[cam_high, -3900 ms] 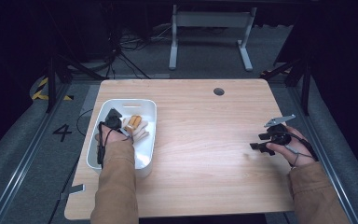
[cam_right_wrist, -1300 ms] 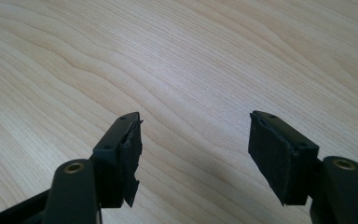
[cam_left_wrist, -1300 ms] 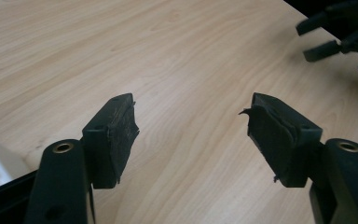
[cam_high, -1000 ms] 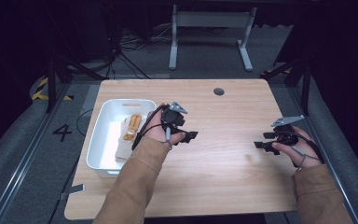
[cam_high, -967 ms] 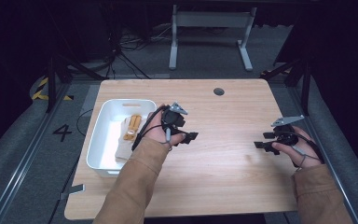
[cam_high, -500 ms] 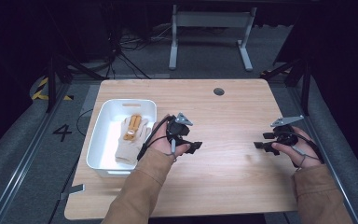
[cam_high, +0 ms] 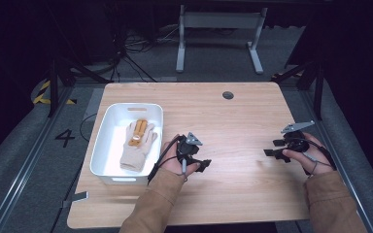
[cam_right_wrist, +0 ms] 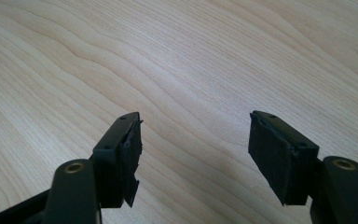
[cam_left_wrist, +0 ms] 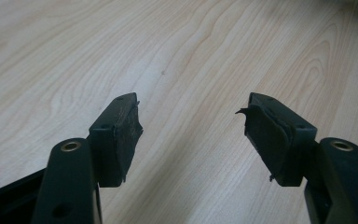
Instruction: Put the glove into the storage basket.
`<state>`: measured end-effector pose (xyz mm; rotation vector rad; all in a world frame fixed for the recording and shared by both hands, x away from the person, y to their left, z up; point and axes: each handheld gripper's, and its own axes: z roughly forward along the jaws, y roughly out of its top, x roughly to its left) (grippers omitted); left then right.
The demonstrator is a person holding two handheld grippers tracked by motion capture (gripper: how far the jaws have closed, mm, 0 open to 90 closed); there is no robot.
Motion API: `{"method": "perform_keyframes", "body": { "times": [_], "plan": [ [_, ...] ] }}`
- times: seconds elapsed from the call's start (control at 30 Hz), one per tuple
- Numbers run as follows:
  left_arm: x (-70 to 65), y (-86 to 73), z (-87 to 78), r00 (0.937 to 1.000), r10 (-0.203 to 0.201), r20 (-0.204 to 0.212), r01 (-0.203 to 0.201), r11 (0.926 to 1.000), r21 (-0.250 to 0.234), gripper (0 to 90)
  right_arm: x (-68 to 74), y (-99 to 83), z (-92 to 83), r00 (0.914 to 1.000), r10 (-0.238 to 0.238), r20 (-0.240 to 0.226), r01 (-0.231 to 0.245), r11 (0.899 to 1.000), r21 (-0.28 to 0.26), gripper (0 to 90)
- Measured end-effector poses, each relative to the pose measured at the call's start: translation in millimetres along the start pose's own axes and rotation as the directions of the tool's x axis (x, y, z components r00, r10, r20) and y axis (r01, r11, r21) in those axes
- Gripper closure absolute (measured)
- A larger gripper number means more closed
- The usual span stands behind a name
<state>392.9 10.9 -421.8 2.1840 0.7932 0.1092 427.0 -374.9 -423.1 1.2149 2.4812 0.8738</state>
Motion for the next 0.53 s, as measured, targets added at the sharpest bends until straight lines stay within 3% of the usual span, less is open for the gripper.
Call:
{"method": "perform_keyframes", "body": {
  "times": [0.17,0.53],
  "plan": [
    [2.7,-8.2,19.6,0.9992,-0.035,-0.019,0.036,0.9989,0.030,36.2,0.1,-0.6,2.3,0.9998,0.000,-0.022,0.000,1.000,-0.002,35.3],
    [2.5,-8.5,22.4,0.9983,-0.048,-0.031,0.050,0.9967,0.064,33.8,-0.9,-0.8,2.1,0.9997,0.003,-0.024,-0.004,1.000,-0.005,35.3]
  ]
}}
